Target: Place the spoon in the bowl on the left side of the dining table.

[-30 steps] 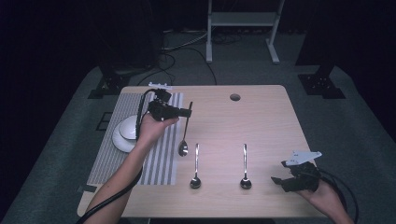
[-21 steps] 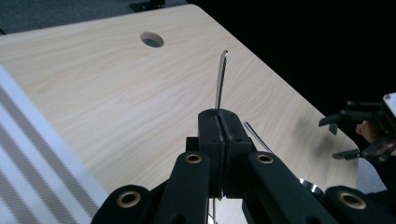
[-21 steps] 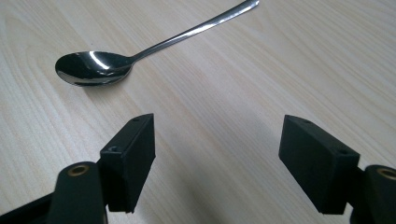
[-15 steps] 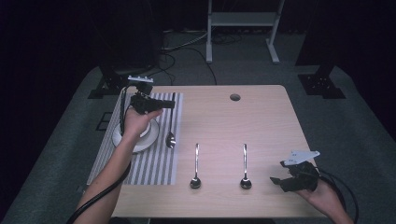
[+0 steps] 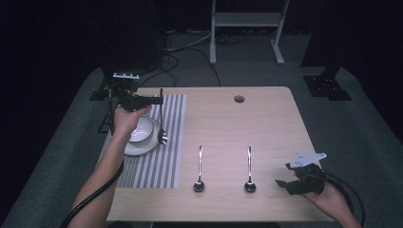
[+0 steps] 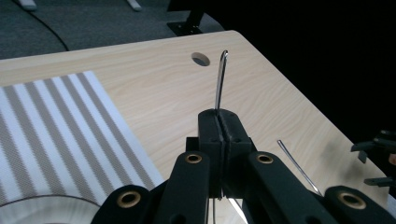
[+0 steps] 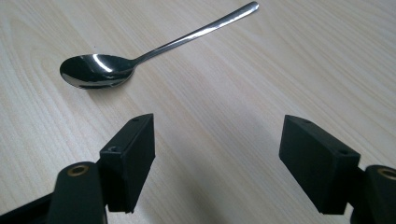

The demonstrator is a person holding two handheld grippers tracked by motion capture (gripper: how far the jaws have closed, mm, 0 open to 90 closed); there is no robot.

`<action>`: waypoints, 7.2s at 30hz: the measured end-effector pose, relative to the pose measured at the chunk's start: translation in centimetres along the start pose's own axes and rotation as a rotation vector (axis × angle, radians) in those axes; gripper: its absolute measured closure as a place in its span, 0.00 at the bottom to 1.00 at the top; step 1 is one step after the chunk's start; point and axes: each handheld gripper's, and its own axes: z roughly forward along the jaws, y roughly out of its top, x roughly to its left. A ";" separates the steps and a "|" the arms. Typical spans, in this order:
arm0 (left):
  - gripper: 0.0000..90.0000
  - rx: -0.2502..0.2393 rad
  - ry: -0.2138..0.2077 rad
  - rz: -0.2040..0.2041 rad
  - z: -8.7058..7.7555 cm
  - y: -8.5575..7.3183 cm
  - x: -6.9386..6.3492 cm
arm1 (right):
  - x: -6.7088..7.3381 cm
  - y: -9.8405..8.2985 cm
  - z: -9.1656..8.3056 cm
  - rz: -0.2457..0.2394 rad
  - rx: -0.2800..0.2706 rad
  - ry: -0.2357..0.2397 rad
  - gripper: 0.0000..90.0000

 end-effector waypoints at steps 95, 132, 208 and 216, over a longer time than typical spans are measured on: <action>0.89 -0.047 0.403 -0.254 -5.4 -7.4 11.8 | -0.3 0.9 0.5 -0.007 0.003 0.010 0.28; 0.32 -0.005 0.357 -0.094 -6.2 -11.1 7.5 | -1.1 0.6 0.7 0.040 0.001 -0.026 0.26; 0.11 0.165 0.095 0.237 1.7 -13.2 -4.1 | -1.4 -0.9 0.6 0.107 -0.020 -0.033 0.24; 0.11 0.164 0.075 0.259 2.3 -13.8 -5.1 | -1.3 -1.0 0.6 0.108 -0.016 -0.031 0.24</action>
